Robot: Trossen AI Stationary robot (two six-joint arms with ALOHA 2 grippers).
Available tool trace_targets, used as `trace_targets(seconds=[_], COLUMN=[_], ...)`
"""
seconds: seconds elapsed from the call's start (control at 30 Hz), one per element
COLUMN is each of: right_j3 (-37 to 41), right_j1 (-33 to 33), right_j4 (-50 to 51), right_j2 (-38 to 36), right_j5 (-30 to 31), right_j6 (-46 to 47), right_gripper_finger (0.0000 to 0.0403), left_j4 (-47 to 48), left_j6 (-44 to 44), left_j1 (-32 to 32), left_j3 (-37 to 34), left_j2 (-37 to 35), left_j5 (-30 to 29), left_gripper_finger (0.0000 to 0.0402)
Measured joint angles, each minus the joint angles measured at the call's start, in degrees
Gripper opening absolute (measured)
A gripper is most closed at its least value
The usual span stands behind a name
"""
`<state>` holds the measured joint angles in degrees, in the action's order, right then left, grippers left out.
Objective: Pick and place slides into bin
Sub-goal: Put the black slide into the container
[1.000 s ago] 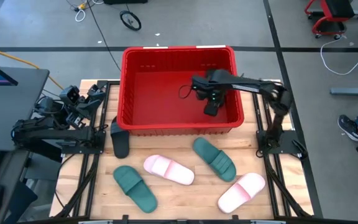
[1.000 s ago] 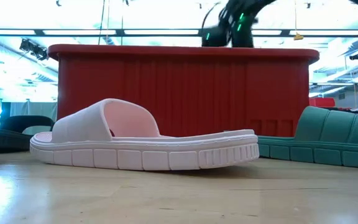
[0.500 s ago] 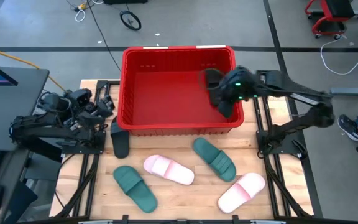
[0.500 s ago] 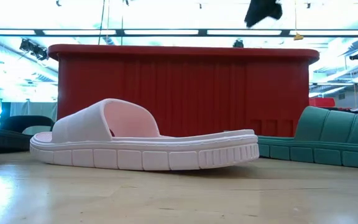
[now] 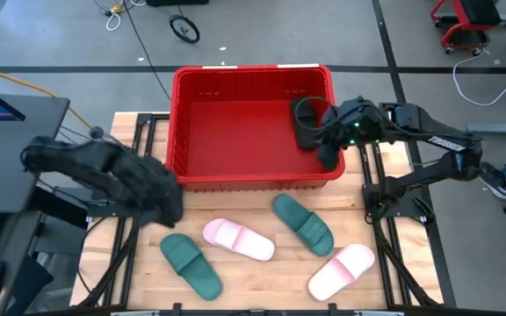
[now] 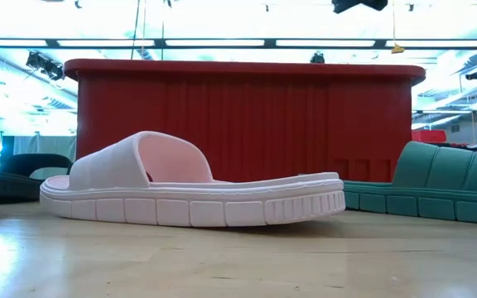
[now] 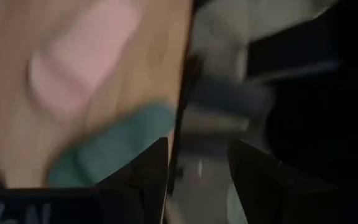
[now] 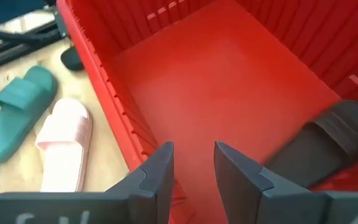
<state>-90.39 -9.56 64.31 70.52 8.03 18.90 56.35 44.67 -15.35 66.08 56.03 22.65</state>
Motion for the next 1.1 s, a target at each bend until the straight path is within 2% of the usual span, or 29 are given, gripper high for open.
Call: trace_targets(seconds=[0.13, 0.27, 0.47, 0.6, 0.8, 1.1], right_j3=[0.0, 0.0, 0.0, 0.0, 0.0, 0.0], right_j1=[0.8, 1.5, 1.5, 1.5, 1.5, 1.5], right_j4=[0.0, 0.0, 0.0, 0.4, 0.6, 0.6], right_j2=[1.8, 3.7, 6.5, 7.7, 8.5, 8.5], right_j5=[0.0, 0.0, 0.0, 0.0, 0.0, 0.0], right_j6=[-0.9, -1.0, -1.0, -1.0, -0.7, -0.5], right_gripper_finger=[0.0119, 0.0119, 0.0119, 0.0119, 0.0119, 0.0119], left_j4=[6.3, 8.1, 8.1, 8.3, 9.1, 9.9], left_j6=[1.5, 2.6, 6.8, 8.8, 11.5, 11.8], left_j1=[-6.6, -10.9, -13.3, -13.8, -13.8, -13.8], left_j3=[-1.1, -4.4, -8.7, -10.7, -12.2, -12.2], left_j2=[8.2, 15.7, 26.0, 31.6, 37.3, 39.3], left_j5=[-1.8, -5.8, -10.5, -18.1, -25.9, -28.1], left_gripper_finger=[0.0171, 0.0171, 0.0171, 0.0171, 0.0171, 0.0171])
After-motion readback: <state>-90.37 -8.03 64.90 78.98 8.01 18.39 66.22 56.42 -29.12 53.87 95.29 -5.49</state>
